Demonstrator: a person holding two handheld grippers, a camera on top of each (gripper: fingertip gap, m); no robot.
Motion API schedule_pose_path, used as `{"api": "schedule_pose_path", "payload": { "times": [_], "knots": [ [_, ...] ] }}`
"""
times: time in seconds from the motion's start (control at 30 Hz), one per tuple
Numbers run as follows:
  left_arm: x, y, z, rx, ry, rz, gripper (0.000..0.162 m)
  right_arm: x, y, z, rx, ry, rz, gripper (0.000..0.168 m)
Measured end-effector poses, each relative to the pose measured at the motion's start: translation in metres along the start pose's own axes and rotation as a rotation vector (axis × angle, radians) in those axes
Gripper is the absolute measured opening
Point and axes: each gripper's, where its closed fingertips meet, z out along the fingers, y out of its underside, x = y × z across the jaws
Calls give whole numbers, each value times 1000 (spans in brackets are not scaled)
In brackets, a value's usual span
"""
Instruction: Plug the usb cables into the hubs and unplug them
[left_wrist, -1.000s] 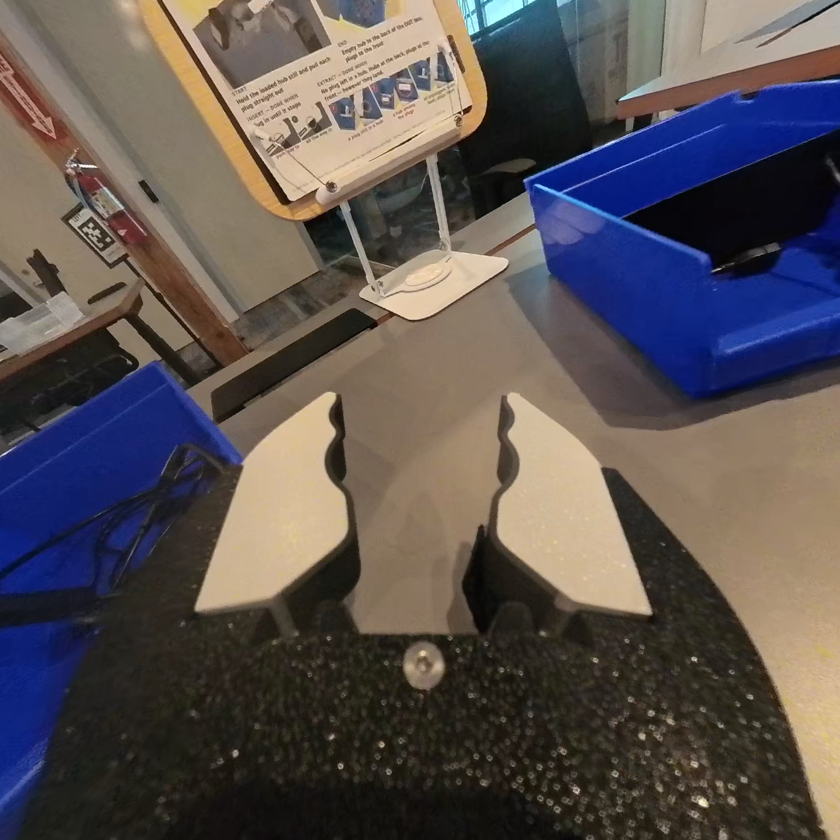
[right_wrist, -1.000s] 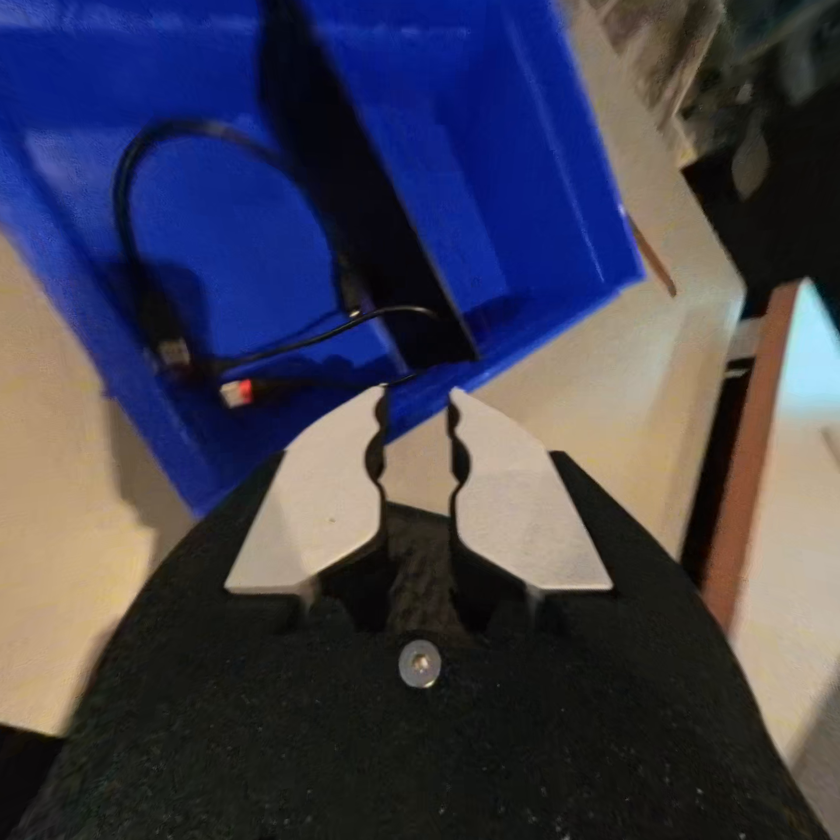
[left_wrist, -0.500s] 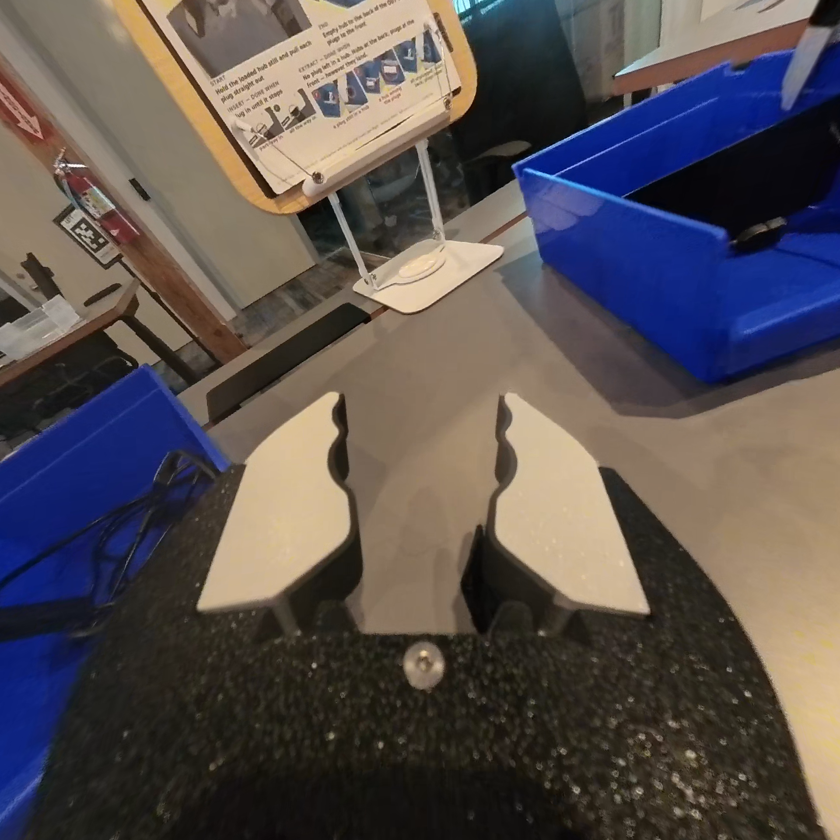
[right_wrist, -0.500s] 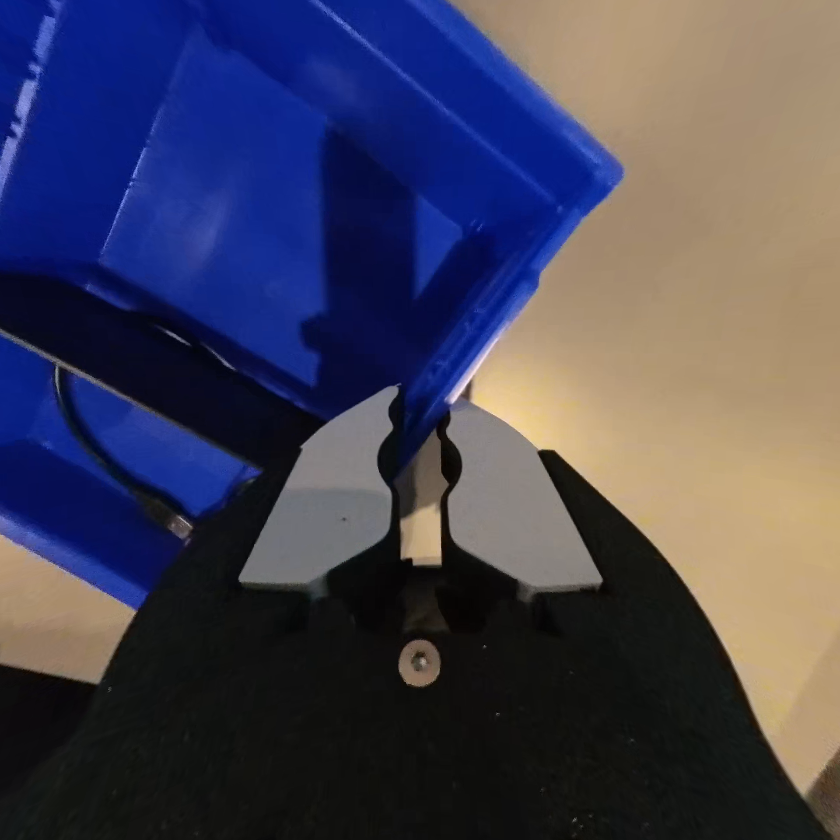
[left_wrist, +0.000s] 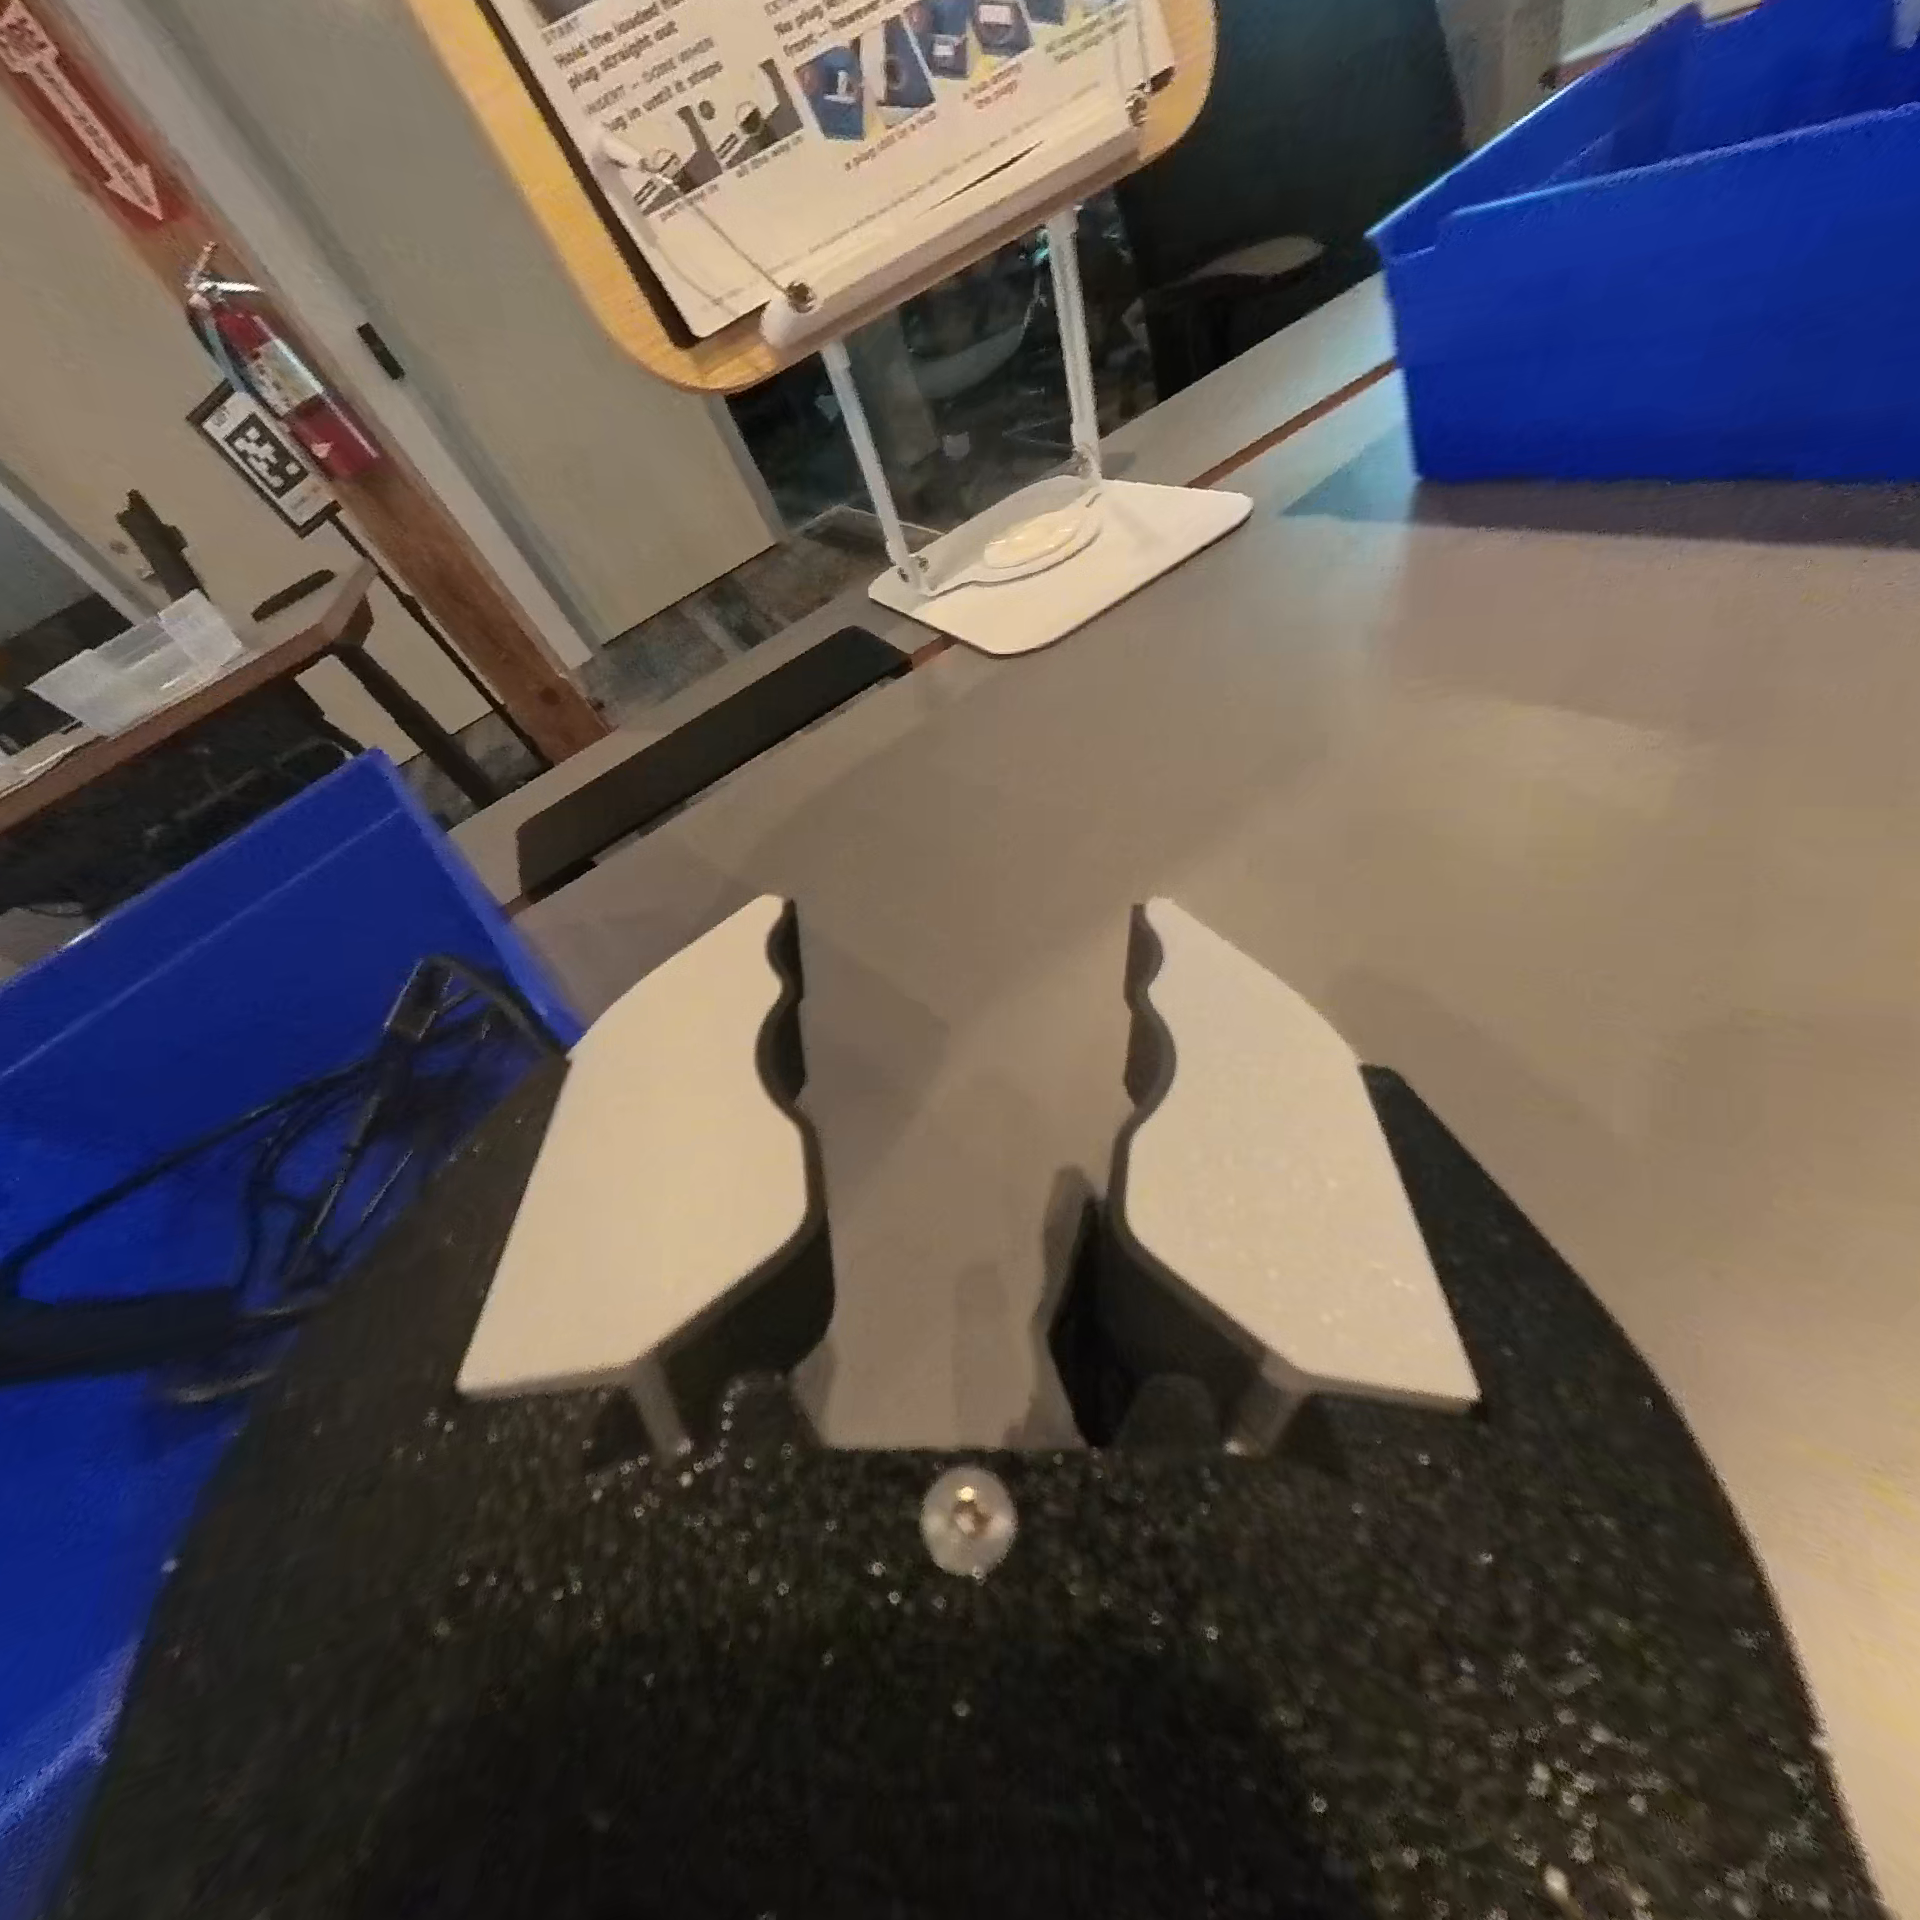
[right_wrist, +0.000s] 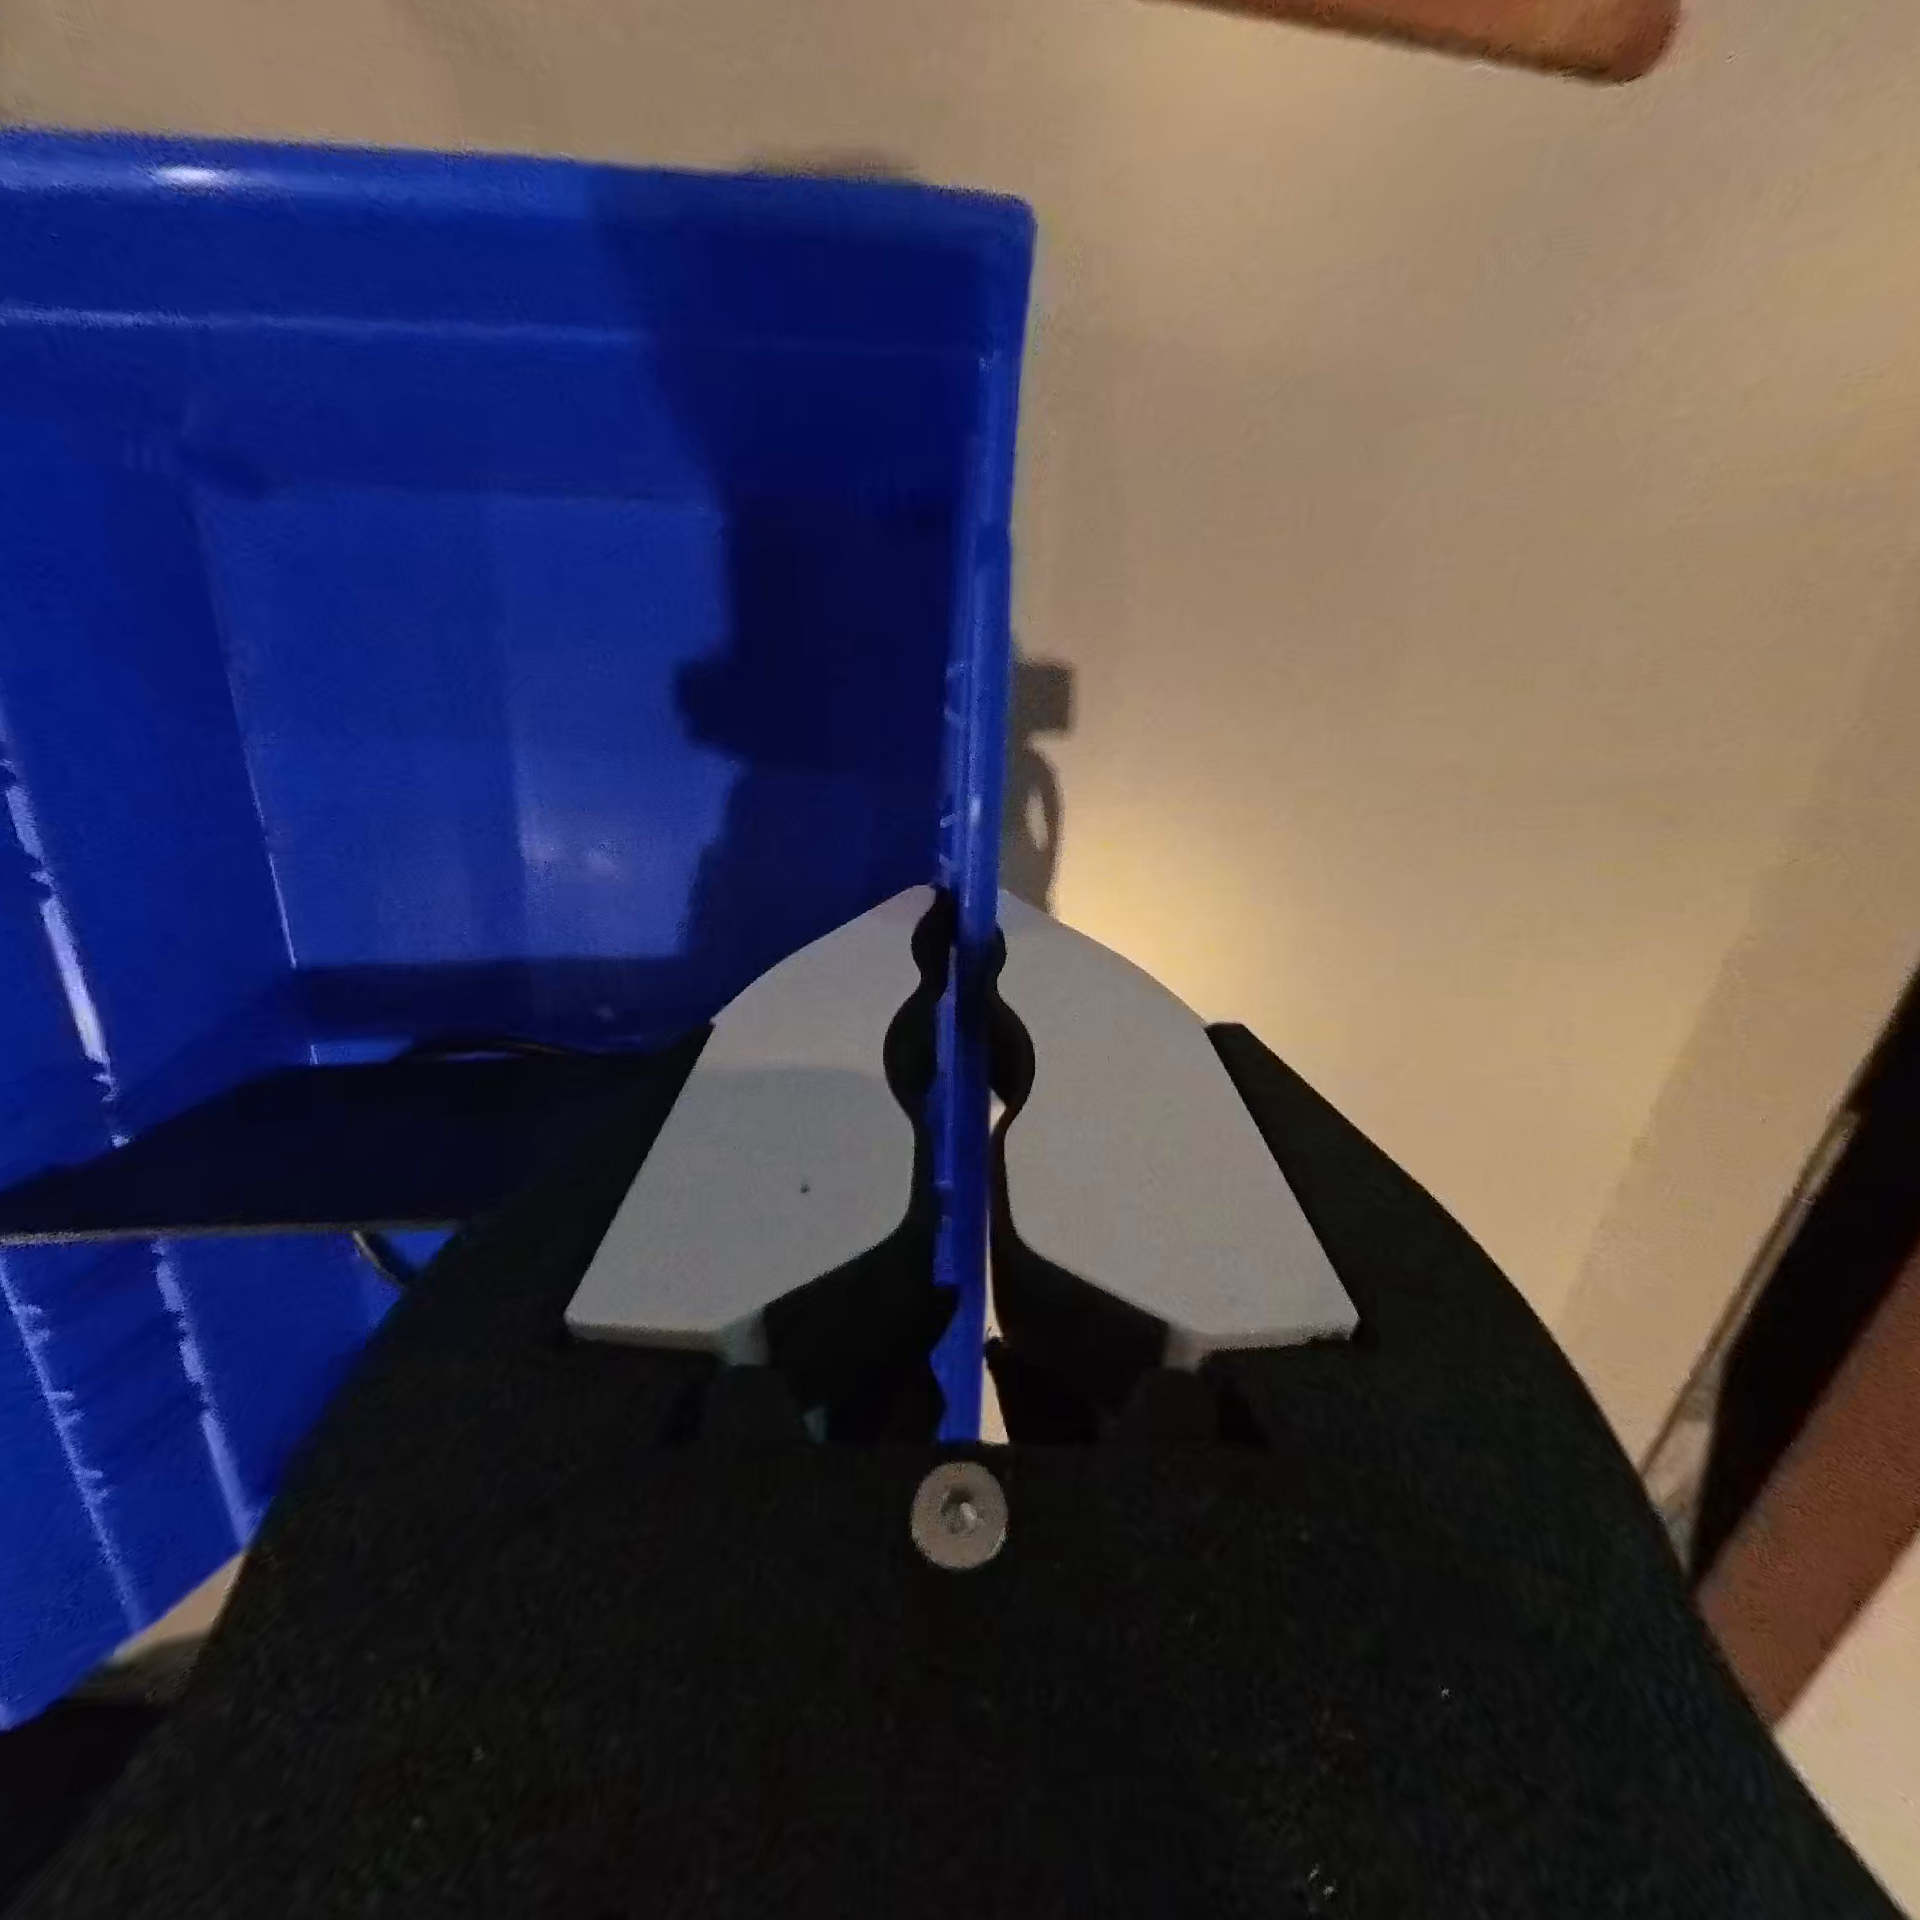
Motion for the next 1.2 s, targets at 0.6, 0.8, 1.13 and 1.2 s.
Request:
{"api": "schedule_pose_path", "payload": {
  "times": [0.6, 0.8, 1.13, 1.2],
  "knots": [
    [-7, -2, 17, 71, -126, -1, 52, -20, -15, -117, 710, 69, -215, 44],
    [-11, 4, 16, 60, -210, 69, 49, -215, 44, -188, 1134, -295, -390, 35],
    [-16, 12, 14, 60, -256, 88, 44, -366, 17, -68, 1315, -258, -423, 46],
    [-16, 12, 13, 54, -273, 125, 44, -374, 21, -47, 1343, -236, -414, 46]
  ]
}}
